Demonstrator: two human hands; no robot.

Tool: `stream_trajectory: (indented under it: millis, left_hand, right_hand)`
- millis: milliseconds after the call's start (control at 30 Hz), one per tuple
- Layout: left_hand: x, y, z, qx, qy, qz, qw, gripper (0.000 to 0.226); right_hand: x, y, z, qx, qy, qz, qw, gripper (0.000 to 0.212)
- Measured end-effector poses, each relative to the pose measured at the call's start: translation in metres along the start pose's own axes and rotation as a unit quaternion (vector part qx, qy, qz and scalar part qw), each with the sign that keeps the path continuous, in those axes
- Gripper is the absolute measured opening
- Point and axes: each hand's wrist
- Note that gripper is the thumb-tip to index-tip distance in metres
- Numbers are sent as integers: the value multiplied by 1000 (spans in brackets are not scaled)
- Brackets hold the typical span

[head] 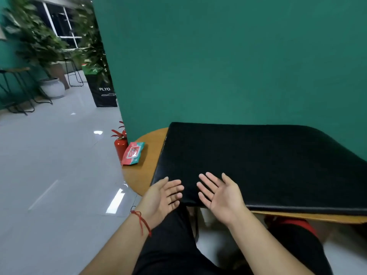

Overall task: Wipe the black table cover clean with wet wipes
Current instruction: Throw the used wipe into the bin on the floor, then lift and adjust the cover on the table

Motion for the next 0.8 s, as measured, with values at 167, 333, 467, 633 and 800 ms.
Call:
stream_trajectory:
  millis: [167,333,467,633,800]
  left_hand:
    - [31,5,22,-21,40,11,999,47]
    - [39,8,41,-24,37,22,999,46]
    - [31,14,55,-13,2,59,998,40]
    - [9,15,77,105,-86,275,952,19]
    - [-36,23,110,275,-78,661,694,37]
  right_hand:
    - [-45,25,-7,-31,-37,54,997,52]
    - [-72,35,0,-40,-58,73,995,52]
    - [-86,36,12,-42,-74,55,995,48]
    - [-93,31,33,-72,-144,-42,986,33]
    - [-103,28,39,-104,-178,-60,977,29]
Point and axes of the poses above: each hand's wrist, its own z-axis towards the middle knuckle, its own x-axis out of the palm, y = z × x, and after that the axes turned 5 degrees about -z, right-handed
